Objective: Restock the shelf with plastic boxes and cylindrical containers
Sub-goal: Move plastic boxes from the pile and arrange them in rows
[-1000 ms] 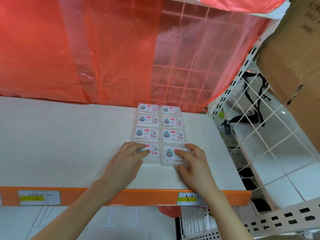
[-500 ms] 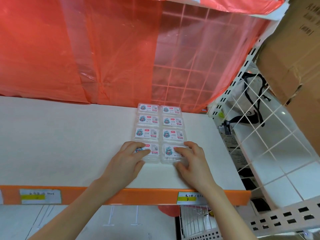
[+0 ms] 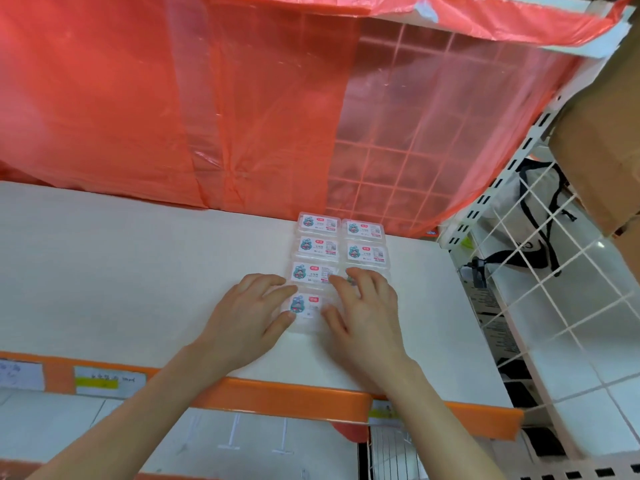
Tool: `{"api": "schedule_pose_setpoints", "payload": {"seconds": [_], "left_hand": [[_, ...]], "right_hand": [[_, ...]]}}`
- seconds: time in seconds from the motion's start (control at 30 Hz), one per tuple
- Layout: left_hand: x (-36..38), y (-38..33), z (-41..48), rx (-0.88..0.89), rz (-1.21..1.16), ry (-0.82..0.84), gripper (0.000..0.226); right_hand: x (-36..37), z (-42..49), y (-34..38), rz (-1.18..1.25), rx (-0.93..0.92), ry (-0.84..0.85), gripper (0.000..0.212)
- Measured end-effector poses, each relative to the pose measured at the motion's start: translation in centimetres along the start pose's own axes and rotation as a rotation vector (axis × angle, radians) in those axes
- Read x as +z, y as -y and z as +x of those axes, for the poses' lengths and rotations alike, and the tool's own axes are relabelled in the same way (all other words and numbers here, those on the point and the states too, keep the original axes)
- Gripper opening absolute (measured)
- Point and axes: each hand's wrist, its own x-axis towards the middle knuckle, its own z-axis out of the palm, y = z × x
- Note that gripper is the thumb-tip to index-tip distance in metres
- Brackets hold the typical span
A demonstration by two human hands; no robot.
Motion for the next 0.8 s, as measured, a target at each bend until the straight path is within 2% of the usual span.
{"api": "schedule_pose_setpoints", "payload": {"seconds": [0.07,0.3,0.47,0.63,0.8], "left_hand": [[-0.9,1.2,-0.6,-0.07,0.041,0.014,0.065],[-5.0,7.0,-5.1,-0.296,0.139,-0.006,0.07],[-8.5,12.2,-9.8,-0.484,0.196,-0.046,0.079],[-12.6,18.4,-16.0,-0.597,0.252,-0.056,0.088],[-17.3,24.5,-23.0,-0.636,0.256,-0.124,0.081]], "right_hand": [[0.8,1.1,1.9,-0.005,-0.054,0.02,0.041],[4.9,4.3,9.5,-0.033,-0.28,0.225,0.048],[7.6,5.2,16.7,-0.037,-0.431,0.294,0.048],[10.5,5.7,25.6,-0.027,-0.493,0.317,0.047],[13.4,5.5,35.7,-0.017,-0.51,0.333,0.044]]}}
